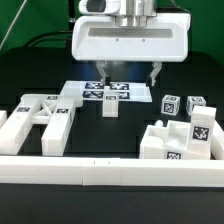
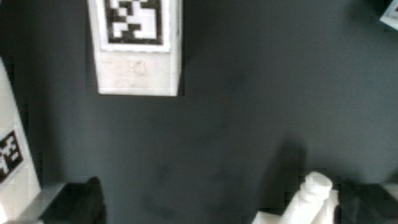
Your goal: Assemble chair
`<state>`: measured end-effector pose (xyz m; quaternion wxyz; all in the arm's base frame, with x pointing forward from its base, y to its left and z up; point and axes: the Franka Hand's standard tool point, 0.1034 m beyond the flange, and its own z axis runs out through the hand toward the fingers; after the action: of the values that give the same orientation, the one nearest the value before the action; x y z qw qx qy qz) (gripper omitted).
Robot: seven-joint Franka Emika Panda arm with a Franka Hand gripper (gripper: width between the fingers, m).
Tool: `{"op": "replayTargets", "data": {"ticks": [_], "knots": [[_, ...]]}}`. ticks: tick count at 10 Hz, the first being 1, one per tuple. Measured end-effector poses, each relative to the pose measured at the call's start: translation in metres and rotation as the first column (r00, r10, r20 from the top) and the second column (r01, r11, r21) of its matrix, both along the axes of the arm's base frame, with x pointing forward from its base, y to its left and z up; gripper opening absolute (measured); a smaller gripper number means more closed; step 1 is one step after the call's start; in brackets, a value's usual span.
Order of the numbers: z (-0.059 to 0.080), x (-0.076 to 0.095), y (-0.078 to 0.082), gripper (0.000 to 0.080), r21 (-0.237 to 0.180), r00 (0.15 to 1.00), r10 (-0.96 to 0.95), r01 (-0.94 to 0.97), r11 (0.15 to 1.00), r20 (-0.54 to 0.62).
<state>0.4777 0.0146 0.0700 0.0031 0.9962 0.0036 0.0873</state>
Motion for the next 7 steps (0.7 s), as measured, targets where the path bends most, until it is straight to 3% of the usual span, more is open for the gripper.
{"op": "replayTargets", "data": {"ticks": [3,4,5,7], "knots": [[-0.003,-0.002,-0.002,0.0649,0.001,1.000,0.004,-0.004,1.000,-0.024],[-0.009,-0.007,-0.015,0.0649,0.013,0.990,0.037,-0.036,0.999,-0.138],[-0.011,0.000,-0.025,0.0649,0.016,0.979,0.020,-0.018,1.000,-0.204],[-0.014,0.001,-0.027,0.0649,0.003,0.949,-0.011,0.012,1.000,-0.315]]}}
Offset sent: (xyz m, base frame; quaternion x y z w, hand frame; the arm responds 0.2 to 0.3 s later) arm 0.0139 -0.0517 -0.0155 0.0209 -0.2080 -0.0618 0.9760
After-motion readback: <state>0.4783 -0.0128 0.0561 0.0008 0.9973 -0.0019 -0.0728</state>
